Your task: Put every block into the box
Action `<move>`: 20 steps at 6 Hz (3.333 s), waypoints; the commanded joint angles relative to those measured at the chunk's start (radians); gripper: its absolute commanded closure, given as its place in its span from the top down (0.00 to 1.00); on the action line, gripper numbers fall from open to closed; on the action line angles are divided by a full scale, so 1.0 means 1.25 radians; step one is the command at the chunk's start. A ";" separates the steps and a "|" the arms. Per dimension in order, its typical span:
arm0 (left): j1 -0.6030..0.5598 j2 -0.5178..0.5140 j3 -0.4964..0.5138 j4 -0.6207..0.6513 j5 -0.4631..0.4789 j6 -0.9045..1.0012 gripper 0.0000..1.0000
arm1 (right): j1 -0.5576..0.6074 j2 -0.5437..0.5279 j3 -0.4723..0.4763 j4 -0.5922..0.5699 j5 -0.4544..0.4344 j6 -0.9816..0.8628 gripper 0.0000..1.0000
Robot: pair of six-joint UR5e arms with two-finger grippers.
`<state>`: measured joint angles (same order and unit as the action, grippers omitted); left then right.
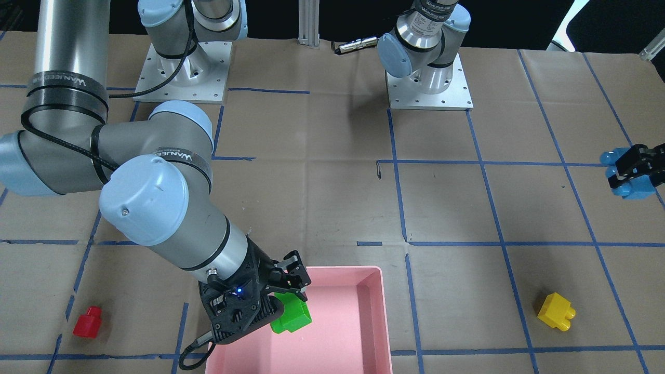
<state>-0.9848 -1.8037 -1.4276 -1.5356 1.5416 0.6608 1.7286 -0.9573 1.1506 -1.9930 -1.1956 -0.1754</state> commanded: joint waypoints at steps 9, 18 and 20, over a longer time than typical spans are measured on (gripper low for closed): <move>-0.629 -0.283 0.325 0.046 -0.084 -0.745 0.13 | -0.374 -0.275 0.293 0.165 -0.055 -0.215 1.00; -0.632 -0.435 0.320 0.277 -0.042 -0.719 0.99 | -0.359 0.018 0.319 -0.260 -0.215 -0.020 0.96; -0.631 -0.379 0.331 0.263 -0.038 -0.721 1.00 | -0.357 0.027 0.315 -0.268 -0.215 -0.022 0.87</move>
<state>-1.7742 -2.3143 -1.0184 -1.1975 1.4916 -0.2390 1.2803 -0.9288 1.5465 -2.3227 -1.4649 -0.2025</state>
